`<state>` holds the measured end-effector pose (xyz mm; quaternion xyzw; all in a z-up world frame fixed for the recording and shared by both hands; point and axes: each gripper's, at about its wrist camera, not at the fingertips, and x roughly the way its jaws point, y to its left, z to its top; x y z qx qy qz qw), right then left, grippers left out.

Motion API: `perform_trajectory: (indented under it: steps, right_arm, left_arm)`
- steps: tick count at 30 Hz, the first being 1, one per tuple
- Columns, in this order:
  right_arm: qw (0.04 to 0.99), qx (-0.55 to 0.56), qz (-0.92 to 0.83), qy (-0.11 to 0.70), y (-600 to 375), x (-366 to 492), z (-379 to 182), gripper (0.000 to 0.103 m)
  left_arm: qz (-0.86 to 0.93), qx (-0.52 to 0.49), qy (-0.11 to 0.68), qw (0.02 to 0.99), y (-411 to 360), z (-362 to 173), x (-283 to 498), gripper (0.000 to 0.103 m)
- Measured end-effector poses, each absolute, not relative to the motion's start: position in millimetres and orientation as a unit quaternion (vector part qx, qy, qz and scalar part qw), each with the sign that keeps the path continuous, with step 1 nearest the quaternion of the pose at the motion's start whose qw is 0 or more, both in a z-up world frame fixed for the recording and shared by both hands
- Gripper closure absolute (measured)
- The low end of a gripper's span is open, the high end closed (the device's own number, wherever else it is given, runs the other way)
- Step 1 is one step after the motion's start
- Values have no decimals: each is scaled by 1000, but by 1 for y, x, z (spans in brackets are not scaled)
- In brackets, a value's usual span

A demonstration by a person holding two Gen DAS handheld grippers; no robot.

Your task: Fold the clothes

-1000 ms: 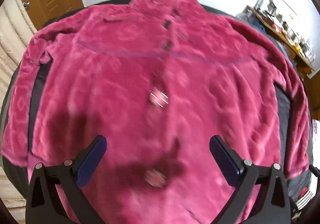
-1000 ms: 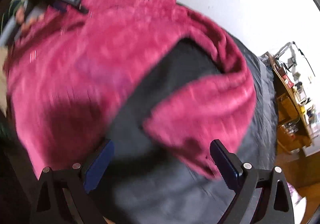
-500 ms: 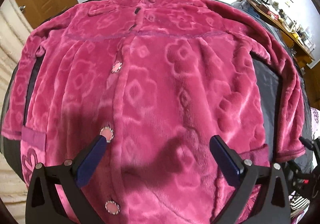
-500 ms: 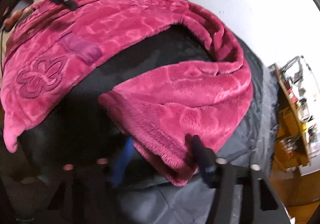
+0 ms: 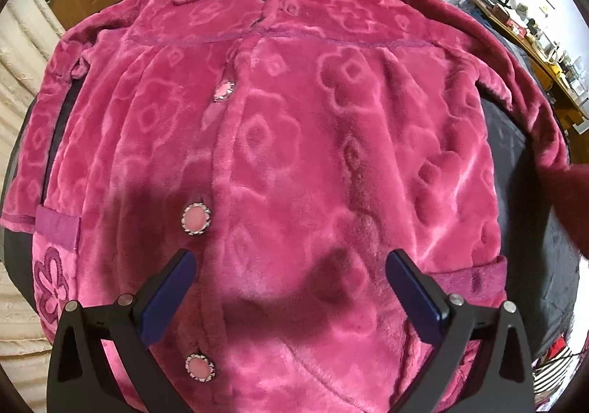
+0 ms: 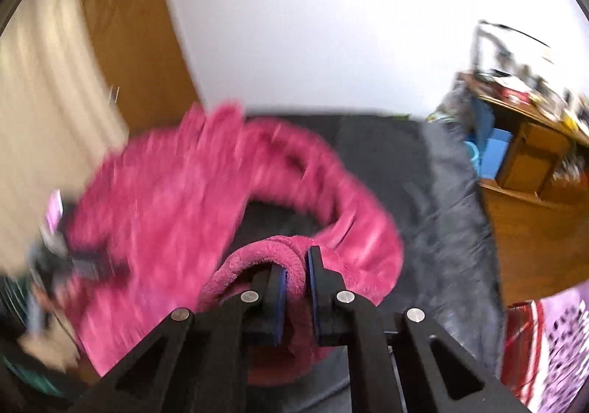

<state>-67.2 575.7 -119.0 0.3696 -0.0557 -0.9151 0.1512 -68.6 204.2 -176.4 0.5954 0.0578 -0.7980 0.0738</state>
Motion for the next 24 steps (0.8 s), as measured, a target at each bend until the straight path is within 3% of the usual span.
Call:
perform_trajectory:
  steps: [6, 14, 17, 20, 22, 23, 24]
  right_arm:
    - [86, 307, -921, -222, 669, -73, -78, 91]
    - [-38, 287, -869, -401, 797, -83, -112, 91]
    - [-71, 324, -853, -403, 819, -94, -133, 91]
    - [-33, 350, -863, -363, 807, -101, -142, 90]
    - [-14, 373, -864, -339, 797, -102, -151, 83]
    - [-7, 385, -863, -327, 792, -102, -156, 65]
    - [-5, 393, -862, -321, 790, -101, -161, 33]
  left_arm:
    - [-797, 598, 53, 61, 212, -178, -77, 0]
    - [-792, 606, 49, 57, 219, -181, -84, 0]
    - [-789, 610, 46, 57, 222, -183, -85, 0]
    - [-786, 614, 44, 57, 225, -185, -87, 0]
    - [-784, 617, 42, 57, 227, -187, -88, 0]
    - [-783, 618, 41, 58, 228, -188, -88, 0]
    - [-782, 619, 40, 57, 231, -188, -89, 0]
